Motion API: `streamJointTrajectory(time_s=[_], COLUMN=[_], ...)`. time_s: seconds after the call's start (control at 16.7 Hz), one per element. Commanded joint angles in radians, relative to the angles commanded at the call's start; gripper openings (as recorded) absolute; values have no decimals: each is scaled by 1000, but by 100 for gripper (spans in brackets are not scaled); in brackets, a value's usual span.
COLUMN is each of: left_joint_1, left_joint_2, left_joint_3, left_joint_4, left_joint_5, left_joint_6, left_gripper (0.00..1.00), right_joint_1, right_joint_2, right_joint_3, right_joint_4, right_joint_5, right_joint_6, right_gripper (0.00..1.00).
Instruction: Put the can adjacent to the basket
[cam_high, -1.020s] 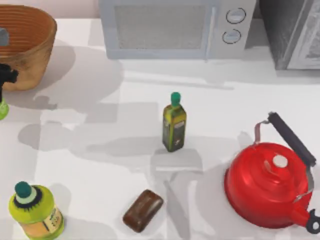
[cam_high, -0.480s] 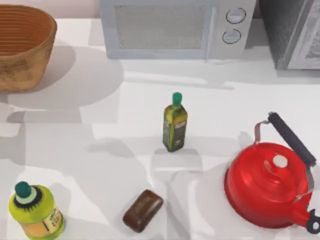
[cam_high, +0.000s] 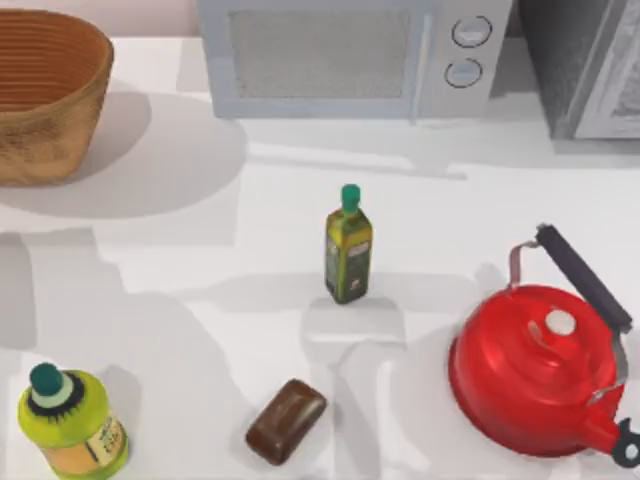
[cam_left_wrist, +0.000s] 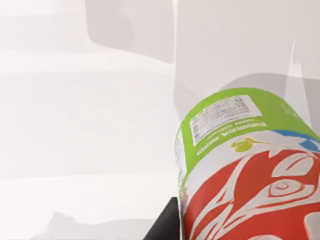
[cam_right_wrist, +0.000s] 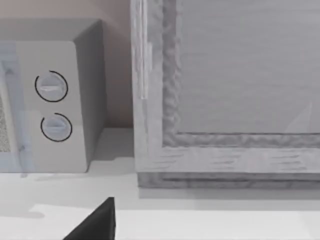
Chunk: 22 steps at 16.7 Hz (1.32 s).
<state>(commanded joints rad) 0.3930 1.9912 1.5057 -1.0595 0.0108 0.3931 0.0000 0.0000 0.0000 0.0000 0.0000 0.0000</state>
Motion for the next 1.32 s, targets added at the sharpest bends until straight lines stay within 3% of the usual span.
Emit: streamJointTrajectory(time_s=[0.18,0.54,0.78,1.32], left_joint_1=[16,-112,-116,-116], left_joint_2=[-1,10,11,11], left_joint_3=[-5,-20,-20,-20], left_joint_4=[-2,4,6,6], left_joint_5=[7,-7,-8,-8], left_joint_6=[7,-86,-89,-89], left_gripper=[0,0,0,68], right_joint_1=[0,0,0,0], right_joint_2=[0,0,0,0], right_joint_3=[0,0,0,0], right_joint_4=[0,0,0,0], right_joint_5=[0,0,0,0], right_joint_6=[0,0,0,0], right_gripper=[100,100,100,100])
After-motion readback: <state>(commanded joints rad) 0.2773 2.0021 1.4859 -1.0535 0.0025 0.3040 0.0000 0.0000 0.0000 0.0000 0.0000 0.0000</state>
